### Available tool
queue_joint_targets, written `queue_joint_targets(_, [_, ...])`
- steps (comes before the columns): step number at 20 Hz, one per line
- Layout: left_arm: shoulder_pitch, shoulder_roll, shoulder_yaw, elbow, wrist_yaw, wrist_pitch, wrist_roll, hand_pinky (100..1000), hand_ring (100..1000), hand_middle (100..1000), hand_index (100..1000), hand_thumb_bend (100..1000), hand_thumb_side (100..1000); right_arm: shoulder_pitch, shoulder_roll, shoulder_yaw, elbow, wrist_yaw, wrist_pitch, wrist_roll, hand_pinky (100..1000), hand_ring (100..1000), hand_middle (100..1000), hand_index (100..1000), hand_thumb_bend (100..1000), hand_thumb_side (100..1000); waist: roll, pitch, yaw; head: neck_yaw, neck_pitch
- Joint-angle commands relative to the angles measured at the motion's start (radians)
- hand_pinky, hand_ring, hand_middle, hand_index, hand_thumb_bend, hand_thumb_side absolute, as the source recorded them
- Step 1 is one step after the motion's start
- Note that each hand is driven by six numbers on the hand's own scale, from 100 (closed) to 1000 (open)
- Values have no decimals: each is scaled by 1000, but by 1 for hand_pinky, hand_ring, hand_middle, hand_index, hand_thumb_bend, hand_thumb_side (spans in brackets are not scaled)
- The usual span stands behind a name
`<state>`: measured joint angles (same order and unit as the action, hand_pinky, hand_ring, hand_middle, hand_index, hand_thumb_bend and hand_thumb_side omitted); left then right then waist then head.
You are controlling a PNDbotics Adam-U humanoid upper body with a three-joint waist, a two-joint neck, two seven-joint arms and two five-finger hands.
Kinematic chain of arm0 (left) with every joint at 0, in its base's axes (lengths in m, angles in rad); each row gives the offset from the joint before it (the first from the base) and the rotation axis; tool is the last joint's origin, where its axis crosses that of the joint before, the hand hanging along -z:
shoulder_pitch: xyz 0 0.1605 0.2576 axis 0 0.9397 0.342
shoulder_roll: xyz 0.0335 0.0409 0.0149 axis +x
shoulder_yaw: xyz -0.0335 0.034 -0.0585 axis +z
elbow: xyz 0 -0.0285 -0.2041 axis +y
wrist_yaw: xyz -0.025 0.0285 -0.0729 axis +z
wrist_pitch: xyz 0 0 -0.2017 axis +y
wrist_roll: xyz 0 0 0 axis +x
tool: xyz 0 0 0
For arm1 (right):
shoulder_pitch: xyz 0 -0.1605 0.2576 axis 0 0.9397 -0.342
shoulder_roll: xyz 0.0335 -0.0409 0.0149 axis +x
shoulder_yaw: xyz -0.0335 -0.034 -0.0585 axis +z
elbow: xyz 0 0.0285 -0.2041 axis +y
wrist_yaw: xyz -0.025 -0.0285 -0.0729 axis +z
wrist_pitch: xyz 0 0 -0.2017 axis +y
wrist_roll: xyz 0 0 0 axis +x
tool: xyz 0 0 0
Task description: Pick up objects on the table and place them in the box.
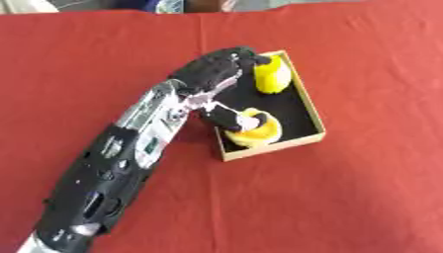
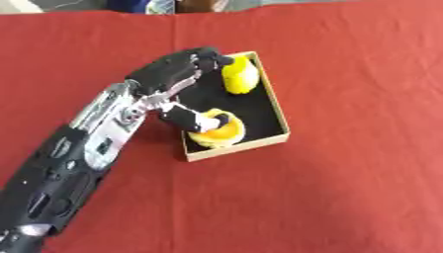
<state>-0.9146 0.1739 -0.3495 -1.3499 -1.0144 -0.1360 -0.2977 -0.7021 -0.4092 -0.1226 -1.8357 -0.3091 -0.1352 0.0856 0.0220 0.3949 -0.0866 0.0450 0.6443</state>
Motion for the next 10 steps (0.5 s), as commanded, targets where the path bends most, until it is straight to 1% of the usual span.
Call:
queue_joint_targets(1, [-14, 3, 12, -27, -13, -4, 13, 955, 1000, 861, 1000, 484, 545, -8, -15, -6, -15, -2, -1, 2, 961, 964, 798, 863, 100, 719, -4, -28, 0, -2, -10])
queue_joint_targets(2, [-13, 4, 15, -36, -10, -3, 17, 947, 1000, 852, 1000, 453, 529, -9, -15, -6, -15, -2, -1, 2, 961, 964, 798, 863, 100, 718, -4, -29, 0, -2, -9])
queue_joint_targets(3, [-13, 7, 18, -49, -4, -2, 22, 946, 1000, 851, 1000, 444, 529, -9, -15, -7, -15, -1, -2, 1, 961, 964, 798, 863, 100, 718, -4, -30, 1, -3, -9])
queue_joint_targets(4, [-13, 11, 23, -67, 5, 0, 30, 929, 991, 837, 990, 361, 497, -9, -16, -7, -16, -1, -2, 0, 961, 963, 798, 863, 100, 717, -3, -32, 2, -4, -7])
queue_joint_targets(5, [-14, 19, 28, -94, 22, 4, 40, 926, 988, 834, 987, 349, 493, -9, -17, -7, -16, -1, -2, -1, 961, 963, 798, 863, 100, 716, -3, -33, 3, -6, -5])
queue_joint_targets(6, [-17, 29, 38, -128, 46, 13, 55, 896, 960, 809, 955, 242, 449, -10, -18, -7, -17, 0, -3, -2, 960, 961, 798, 863, 100, 714, -3, -36, 5, -8, -3])
queue_joint_targets(7, [-19, 42, 50, -167, 77, 30, 74, 886, 950, 797, 937, 201, 420, -11, -20, -8, -18, 1, -4, -4, 959, 961, 798, 863, 100, 713, -2, -38, 8, -11, -1])
queue_joint_targets(8, [-21, 56, 64, -208, 110, 50, 98, 856, 924, 768, 881, 108, 378, -12, -22, -8, -18, 2, -5, -6, 959, 959, 798, 863, 100, 710, -2, -40, 10, -13, 1])
queue_joint_targets(10, [-25, 95, 100, -292, 194, 92, 162, 842, 896, 738, 831, 100, 372, -13, -26, -10, -21, 4, -8, -12, 958, 957, 798, 863, 100, 707, -1, -45, 16, -21, 5])
